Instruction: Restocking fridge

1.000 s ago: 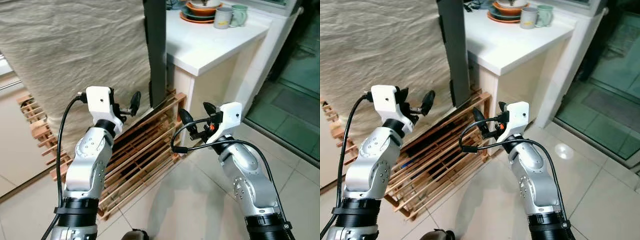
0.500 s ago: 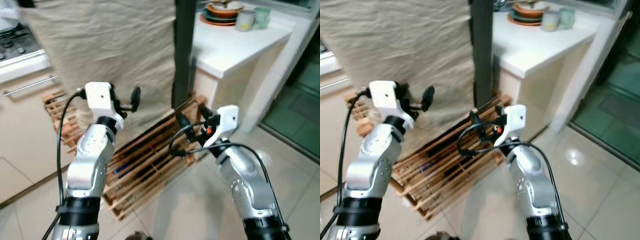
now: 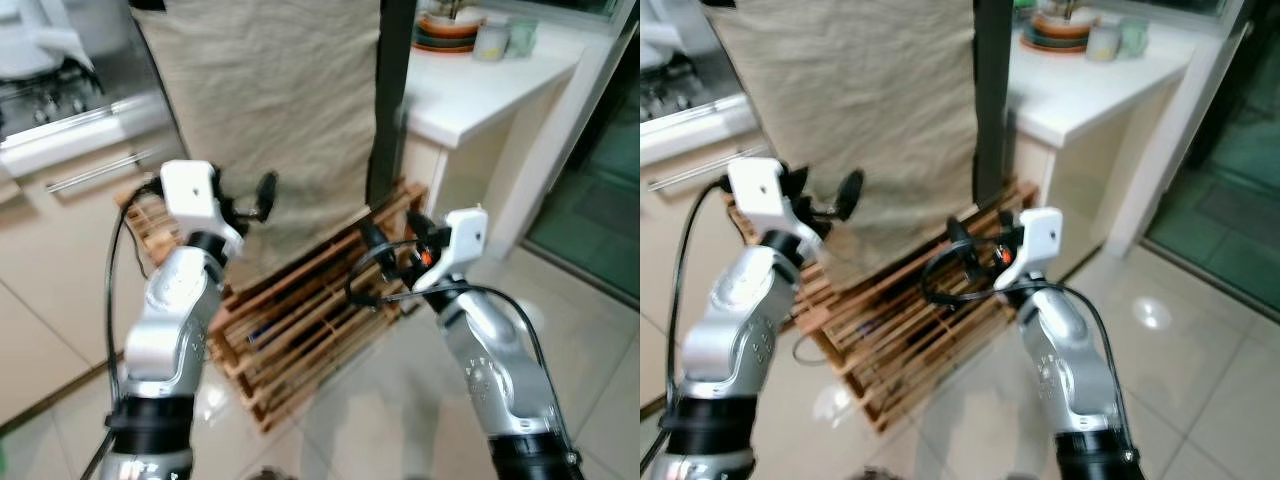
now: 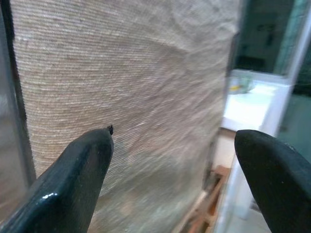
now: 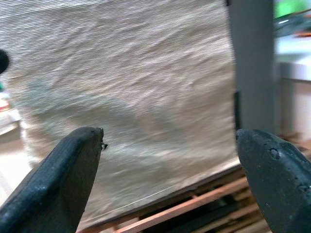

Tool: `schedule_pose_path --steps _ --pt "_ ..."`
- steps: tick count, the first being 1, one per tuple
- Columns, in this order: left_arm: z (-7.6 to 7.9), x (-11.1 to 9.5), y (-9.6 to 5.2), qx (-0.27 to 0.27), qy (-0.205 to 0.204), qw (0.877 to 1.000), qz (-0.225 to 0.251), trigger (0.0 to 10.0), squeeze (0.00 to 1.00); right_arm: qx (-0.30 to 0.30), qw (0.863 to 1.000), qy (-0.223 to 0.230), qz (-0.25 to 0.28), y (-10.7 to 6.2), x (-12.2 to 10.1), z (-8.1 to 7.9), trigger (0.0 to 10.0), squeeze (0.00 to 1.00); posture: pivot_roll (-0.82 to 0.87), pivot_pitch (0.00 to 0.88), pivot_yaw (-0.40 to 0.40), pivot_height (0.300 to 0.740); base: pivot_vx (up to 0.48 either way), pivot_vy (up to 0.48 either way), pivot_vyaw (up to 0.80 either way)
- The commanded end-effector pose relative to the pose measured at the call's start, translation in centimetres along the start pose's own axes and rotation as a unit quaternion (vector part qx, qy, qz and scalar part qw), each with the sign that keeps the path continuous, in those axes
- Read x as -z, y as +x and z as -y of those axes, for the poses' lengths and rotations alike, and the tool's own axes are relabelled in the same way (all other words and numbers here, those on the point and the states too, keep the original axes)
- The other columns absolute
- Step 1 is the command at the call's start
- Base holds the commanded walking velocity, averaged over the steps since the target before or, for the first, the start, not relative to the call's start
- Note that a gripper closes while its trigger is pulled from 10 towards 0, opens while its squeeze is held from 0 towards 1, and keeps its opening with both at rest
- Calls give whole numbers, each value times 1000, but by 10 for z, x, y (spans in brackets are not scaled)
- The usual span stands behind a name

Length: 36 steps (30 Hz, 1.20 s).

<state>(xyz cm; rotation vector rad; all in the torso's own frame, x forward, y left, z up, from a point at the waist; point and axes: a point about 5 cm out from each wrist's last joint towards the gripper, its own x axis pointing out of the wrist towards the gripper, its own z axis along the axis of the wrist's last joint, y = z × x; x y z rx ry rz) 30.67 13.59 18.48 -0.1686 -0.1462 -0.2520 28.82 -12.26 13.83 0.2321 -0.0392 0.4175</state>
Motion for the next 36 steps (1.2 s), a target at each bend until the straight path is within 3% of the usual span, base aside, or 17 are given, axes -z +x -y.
schedule_pose_path --steps 1,7,10,16,24,26,32,36 --pt "-9 1 -1 -9 2 1000 -6 10000 0 10 1000 -16 3 2 -1 0 10000 43 -55 0 69 740 0 480 0" --pt "-35 20 -2 -23 39 998 -47 10000 0 103 993 -62 20 -3 -8 24 10000 43 -47 0 59 740 0 480 -709" --pt "-64 33 -12 -79 31 993 -78 10000 0 175 983 -55 28 -15 -10 45 10000 43 -54 0 61 740 0 480 -748" --pt "-61 30 -11 -76 26 994 -71 10000 0 201 977 -63 21 -23 -6 52 10000 47 -58 0 60 740 0 480 -743" --pt "-53 24 -8 -66 -1 997 -41 10000 0 196 978 -63 24 -21 -2 45 10000 35 -57 0 54 740 0 0 -184" --pt "-40 16 -3 -26 3 999 -27 10000 0 189 979 -69 22 -20 -1 43 10000 35 -54 0 51 740 0 0 0" --pt "-25 13 4 33 15 999 -32 10000 0 194 978 -69 27 -20 -1 44 10000 43 -52 0 53 740 0 0 -642" --pt "-26 15 4 25 3 999 -34 10000 0 194 978 -72 28 -20 -1 43 10000 43 -62 0 62 740 0 0 -750"
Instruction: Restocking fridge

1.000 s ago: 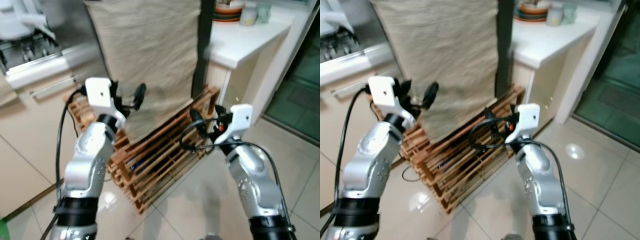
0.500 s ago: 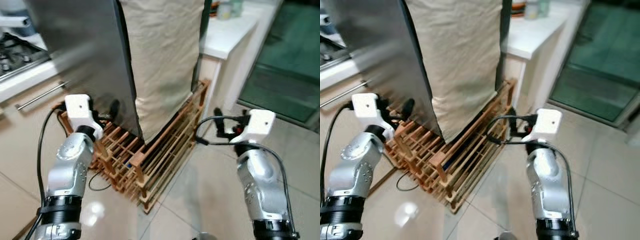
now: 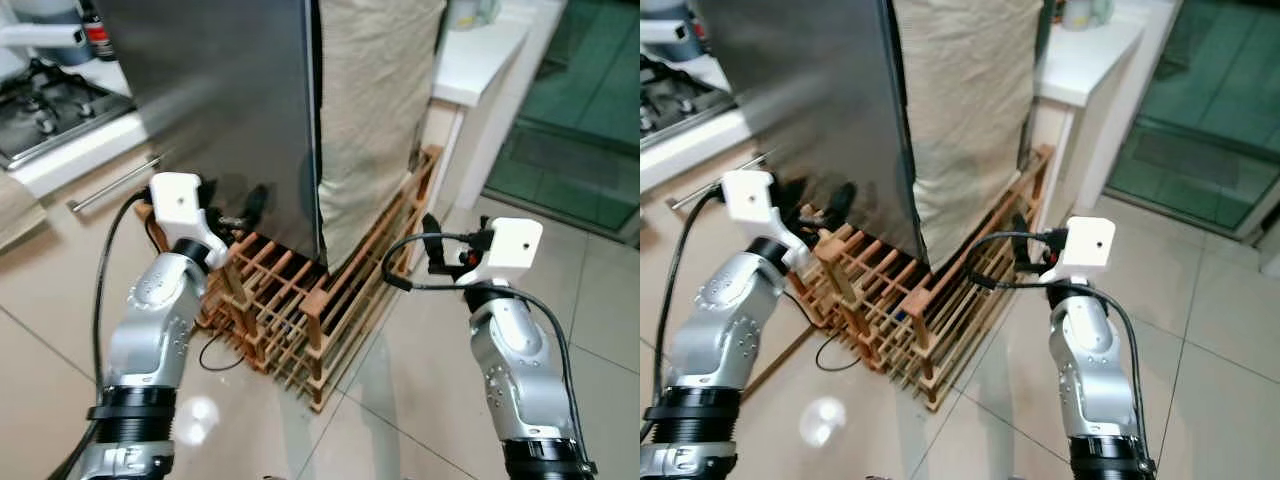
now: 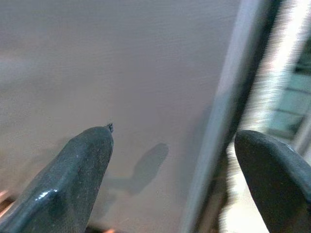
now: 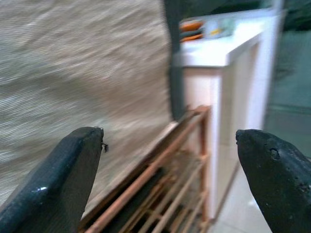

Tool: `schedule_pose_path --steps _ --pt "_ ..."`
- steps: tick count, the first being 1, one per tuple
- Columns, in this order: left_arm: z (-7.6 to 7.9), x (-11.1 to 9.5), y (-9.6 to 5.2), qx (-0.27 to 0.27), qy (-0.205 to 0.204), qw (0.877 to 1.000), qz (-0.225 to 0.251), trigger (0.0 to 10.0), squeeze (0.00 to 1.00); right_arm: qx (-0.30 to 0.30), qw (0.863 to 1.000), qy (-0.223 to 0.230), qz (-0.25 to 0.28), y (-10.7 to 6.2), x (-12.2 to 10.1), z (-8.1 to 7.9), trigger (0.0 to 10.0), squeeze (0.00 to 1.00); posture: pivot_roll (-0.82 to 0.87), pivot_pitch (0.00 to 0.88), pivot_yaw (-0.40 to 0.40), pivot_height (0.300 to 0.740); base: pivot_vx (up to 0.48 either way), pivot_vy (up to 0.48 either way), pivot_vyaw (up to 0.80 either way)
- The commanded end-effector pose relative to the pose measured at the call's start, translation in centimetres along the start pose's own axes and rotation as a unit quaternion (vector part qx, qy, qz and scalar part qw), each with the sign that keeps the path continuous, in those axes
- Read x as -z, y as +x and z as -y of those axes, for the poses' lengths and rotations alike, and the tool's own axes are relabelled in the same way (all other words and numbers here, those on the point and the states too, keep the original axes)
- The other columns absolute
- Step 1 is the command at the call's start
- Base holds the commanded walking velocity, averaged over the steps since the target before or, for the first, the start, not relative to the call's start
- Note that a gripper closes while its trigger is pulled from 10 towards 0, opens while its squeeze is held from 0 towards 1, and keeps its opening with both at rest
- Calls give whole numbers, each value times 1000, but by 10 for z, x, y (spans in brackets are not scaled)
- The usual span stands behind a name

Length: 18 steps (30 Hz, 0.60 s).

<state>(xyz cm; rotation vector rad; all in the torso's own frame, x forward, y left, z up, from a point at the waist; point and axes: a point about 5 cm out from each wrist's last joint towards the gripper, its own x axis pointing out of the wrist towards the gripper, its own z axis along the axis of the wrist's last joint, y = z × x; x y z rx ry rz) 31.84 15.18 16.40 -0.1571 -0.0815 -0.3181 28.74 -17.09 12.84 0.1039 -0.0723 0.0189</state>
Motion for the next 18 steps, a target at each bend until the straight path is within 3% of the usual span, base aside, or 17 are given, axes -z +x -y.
schedule_pose_path --steps 1,2,4,6,8,11,18 --pt "-6 -3 -1 -13 -8 1000 2 10000 0 1 1000 0 3 0 0 -2 10000 39 -65 0 62 740 0 0 -750" --pt "-9 -3 -1 -31 -36 999 4 10000 0 0 1000 -2 2 -1 1 -2 10000 47 -65 0 62 740 0 0 -744" --pt "-11 -3 -1 -38 -48 998 5 10000 0 1 1000 -2 2 -1 1 -2 10000 47 -65 0 62 740 0 0 -744" --pt "-22 -1 0 -81 -112 990 1 10000 0 -1 1000 -5 0 -1 2 -2 10000 47 -65 0 62 740 0 0 -741" --pt "-30 -2 1 -102 -141 985 7 10000 0 -2 1000 -8 1 -1 2 -1 10000 43 -68 0 54 740 0 0 -744" --pt "-29 -10 3 -95 -111 989 20 10000 0 -6 1000 -5 8 1 0 -2 10000 47 -67 0 49 740 0 0 -725" --pt "-22 -15 4 -79 -75 994 27 10000 0 -13 1000 -11 8 2 -1 -4 10000 43 -69 0 50 740 0 0 0"
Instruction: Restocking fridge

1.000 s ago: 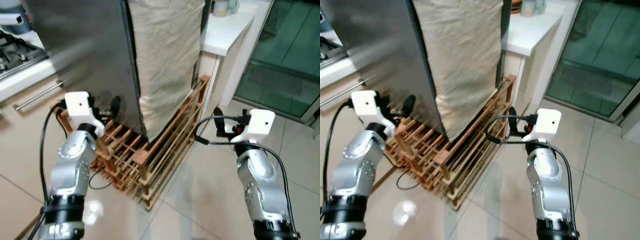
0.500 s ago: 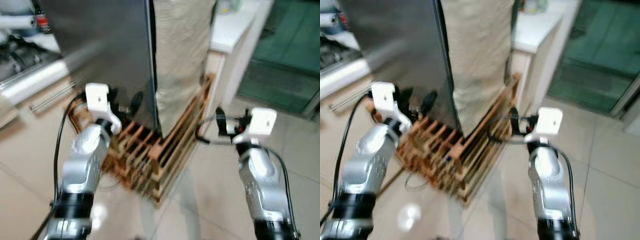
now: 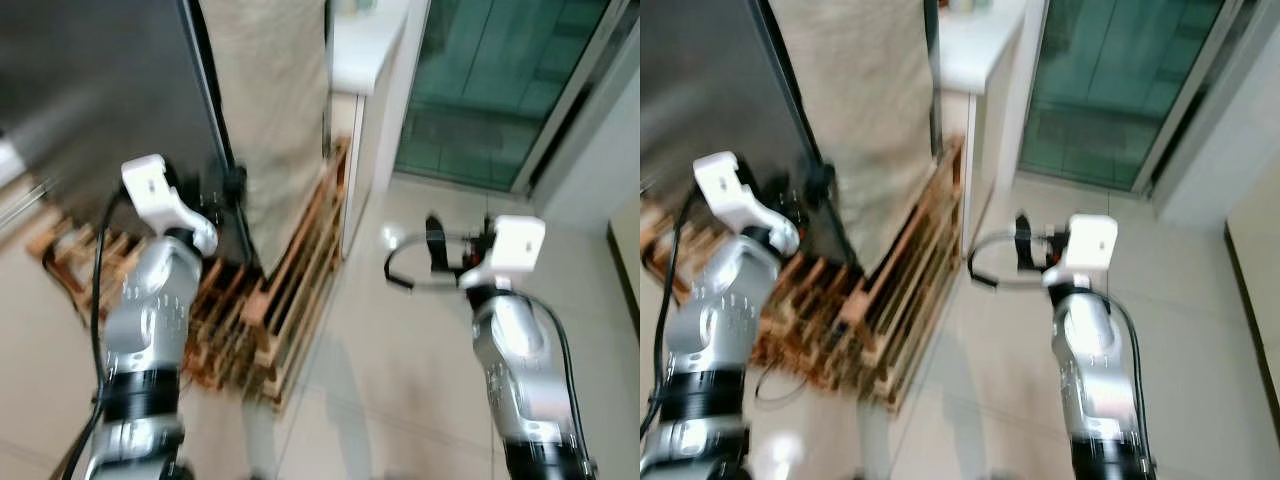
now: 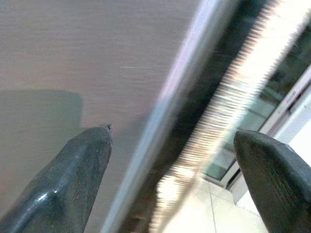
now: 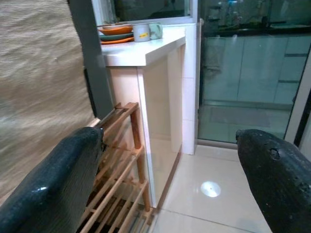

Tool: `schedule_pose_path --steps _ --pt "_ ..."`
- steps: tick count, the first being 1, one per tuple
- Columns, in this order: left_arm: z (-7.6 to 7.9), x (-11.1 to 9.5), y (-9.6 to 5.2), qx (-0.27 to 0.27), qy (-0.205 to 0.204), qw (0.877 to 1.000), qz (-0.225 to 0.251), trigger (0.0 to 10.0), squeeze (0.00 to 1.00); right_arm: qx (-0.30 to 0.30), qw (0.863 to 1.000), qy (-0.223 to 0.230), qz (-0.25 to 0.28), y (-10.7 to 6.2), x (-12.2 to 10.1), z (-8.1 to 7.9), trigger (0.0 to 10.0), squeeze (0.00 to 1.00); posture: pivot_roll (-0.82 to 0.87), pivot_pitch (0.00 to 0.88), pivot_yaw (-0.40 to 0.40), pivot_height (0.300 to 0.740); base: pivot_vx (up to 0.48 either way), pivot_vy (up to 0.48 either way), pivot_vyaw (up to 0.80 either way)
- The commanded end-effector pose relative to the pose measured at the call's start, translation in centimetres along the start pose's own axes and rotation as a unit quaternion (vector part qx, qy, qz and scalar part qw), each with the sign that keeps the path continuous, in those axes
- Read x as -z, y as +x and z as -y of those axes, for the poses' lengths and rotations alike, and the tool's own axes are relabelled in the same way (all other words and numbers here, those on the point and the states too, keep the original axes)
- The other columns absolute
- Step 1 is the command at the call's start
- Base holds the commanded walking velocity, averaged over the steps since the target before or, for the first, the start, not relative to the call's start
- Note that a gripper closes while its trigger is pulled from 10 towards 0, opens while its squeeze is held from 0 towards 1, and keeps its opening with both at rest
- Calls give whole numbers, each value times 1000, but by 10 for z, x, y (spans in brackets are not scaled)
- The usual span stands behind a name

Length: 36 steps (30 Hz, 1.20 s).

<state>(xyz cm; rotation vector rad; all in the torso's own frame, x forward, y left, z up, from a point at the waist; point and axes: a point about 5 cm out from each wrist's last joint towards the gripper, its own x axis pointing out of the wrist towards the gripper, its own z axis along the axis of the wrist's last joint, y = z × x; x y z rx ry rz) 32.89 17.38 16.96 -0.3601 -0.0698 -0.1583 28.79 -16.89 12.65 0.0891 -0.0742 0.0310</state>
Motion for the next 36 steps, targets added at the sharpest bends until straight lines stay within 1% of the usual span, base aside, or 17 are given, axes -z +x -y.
schedule_pose_path --steps 1,3,4,5,6,7,8,10,13,16,17,18,19,20,23,30,36 --pt "5 -7 -1 16 42 999 15 10000 0 -6 1000 -5 8 2 -3 -2 10000 39 -69 0 50 740 0 0 0" --pt "17 -8 -6 63 116 991 24 10000 0 -5 1000 -6 7 1 -2 -2 10000 39 -69 0 50 740 0 0 0" --pt "21 -8 -8 81 140 986 27 10000 0 -5 1000 -6 7 1 -2 -2 10000 39 -69 0 50 740 0 0 0" --pt "21 -8 -8 81 140 986 27 10000 0 -5 1000 -6 7 1 -2 -2 10000 39 -69 0 50 740 0 0 0" --pt "28 -4 -14 103 142 984 19 10000 0 -3 1000 -7 5 0 -1 0 10000 43 -66 0 47 740 0 0 0" --pt "28 -4 -14 103 142 984 19 10000 0 -3 1000 -7 5 0 -1 0 10000 43 -66 0 47 740 0 0 0" --pt "29 -3 -17 108 139 984 15 10000 0 -1 1000 -8 4 -1 -1 1 10000 43 -65 0 47 740 0 0 0" --pt "28 0 -17 99 136 986 9 10000 0 -1 1000 -8 3 -2 0 1 10000 39 -65 0 46 740 0 0 0" --pt "18 5 -12 56 123 991 0 10000 0 -1 1000 -8 0 -3 1 0 10000 43 -65 0 46 740 0 0 0" --pt "2 10 -8 -2 79 997 -8 10000 0 -4 1000 -8 0 -1 1 -1 10000 43 -67 0 45 740 0 0 0" --pt "-1 11 -8 -13 68 998 -10 10000 0 -4 1000 -8 0 -1 1 -1 10000 43 -67 0 45 740 0 0 0" --pt "-1 11 -8 -13 68 998 -10 10000 0 -4 1000 -8 0 -1 1 -1 10000 43 -67 0 45 740 0 0 0" --pt "-5 11 -8 -27 57 998 -11 10000 0 -5 1000 -9 1 0 1 -1 10000 43 -70 0 45 740 0 0 0" --pt "-6 11 -8 -31 57 998 -11 10000 0 -5 1000 -9 1 0 1 -1 10000 43 -70 0 45 740 0 0 0" --pt "-4 10 -7 -28 56 998 -8 10000 0 -6 1000 -10 1 0 0 -1 10000 39 -71 0 43 740 0 0 0" --pt "12 4 -4 12 70 997 9 10000 0 -7 1000 -11 1 -1 1 -1 10000 43 -72 0 45 740 0 0 0" --pt "23 5 2 38 72 997 3 10000 0 -5 1000 -11 -1 -2 2 -1 10000 47 -71 0 45 740 0 0 0"
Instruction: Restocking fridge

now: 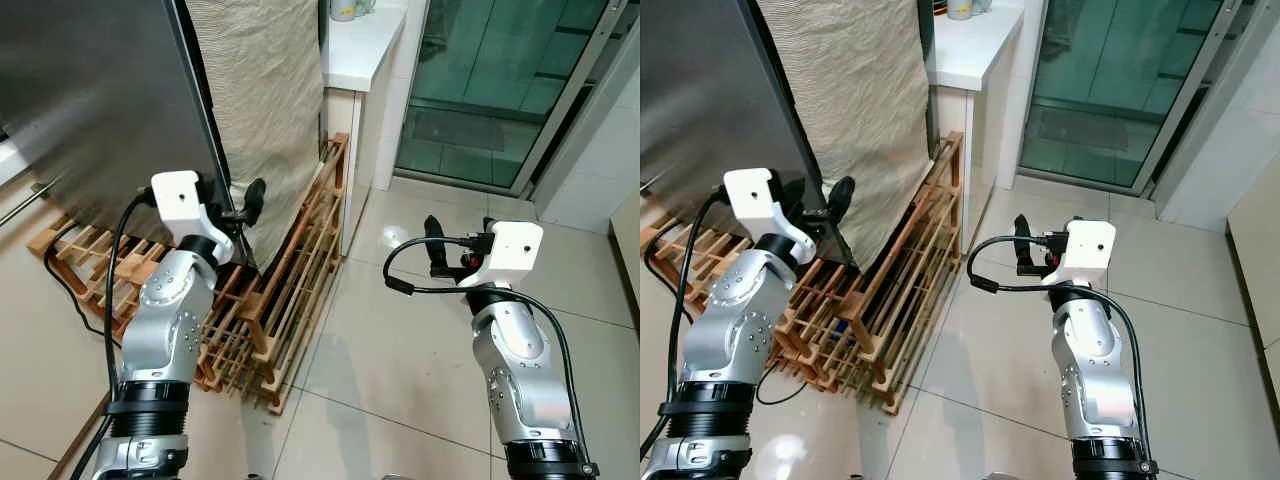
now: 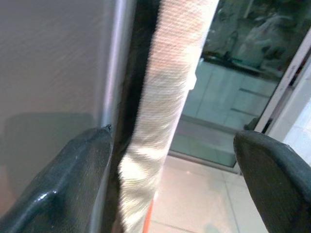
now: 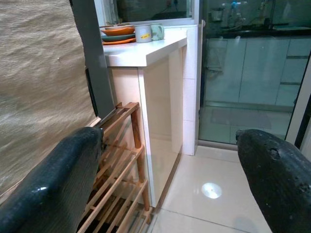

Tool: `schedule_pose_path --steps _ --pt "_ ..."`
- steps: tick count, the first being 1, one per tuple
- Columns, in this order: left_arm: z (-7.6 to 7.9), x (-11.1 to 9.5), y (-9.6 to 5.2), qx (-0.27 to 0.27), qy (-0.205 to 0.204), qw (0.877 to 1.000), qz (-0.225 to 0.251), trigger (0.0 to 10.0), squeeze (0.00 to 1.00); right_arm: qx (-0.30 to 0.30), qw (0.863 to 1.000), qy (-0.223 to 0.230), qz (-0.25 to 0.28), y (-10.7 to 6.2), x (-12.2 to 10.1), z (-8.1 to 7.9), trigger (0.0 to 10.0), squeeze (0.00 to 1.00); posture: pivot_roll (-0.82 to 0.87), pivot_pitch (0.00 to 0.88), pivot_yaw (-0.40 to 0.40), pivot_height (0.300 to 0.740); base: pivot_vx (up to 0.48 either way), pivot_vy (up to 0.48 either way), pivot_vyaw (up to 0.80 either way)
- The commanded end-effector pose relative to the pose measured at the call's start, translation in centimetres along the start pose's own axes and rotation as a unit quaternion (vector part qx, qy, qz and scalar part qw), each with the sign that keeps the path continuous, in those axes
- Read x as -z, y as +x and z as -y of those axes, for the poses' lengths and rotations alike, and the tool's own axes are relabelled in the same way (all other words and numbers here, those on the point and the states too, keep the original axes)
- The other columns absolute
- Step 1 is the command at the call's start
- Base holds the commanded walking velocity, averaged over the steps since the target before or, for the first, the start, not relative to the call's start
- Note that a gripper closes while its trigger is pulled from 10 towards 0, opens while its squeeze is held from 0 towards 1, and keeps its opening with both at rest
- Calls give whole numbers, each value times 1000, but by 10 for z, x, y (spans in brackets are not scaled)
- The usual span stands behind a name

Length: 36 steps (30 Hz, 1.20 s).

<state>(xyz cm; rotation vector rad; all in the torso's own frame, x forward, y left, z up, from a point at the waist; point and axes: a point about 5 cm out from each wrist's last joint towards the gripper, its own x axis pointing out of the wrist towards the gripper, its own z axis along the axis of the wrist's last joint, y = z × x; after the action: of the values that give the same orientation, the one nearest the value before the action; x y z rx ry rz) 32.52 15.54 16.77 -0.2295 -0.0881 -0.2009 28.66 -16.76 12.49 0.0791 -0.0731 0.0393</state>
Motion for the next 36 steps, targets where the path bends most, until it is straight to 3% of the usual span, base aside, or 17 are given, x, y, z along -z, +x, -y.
schedule_pose_path --steps 1,9,19,24,31,36 --pt "7 -3 5 15 9 1000 3 10000 0 -1 1000 -6 0 -1 1 0 10000 43 -72 0 46 740 0 0 0" --pt "4 -3 15 -11 5 1000 -9 10000 0 0 1000 -8 1 -1 0 1 10000 43 -85 0 52 740 0 0 0" --pt "1 5 20 -52 -60 996 -34 10000 0 0 1000 -11 0 0 0 1 10000 43 -88 0 48 740 0 0 0" --pt "-1 2 22 -58 -71 995 -29 10000 0 -1 1000 -12 -1 0 0 1 10000 43 -88 0 47 740 0 0 0" --pt "0 0 23 -55 -51 997 -24 10000 0 -1 1000 -13 -2 0 1 1 10000 47 -91 0 50 740 0 0 0" --pt "11 -4 27 -21 -22 1000 -8 10000 0 -2 1000 -14 -1 0 1 1 10000 43 -91 0 50 740 0 0 0"
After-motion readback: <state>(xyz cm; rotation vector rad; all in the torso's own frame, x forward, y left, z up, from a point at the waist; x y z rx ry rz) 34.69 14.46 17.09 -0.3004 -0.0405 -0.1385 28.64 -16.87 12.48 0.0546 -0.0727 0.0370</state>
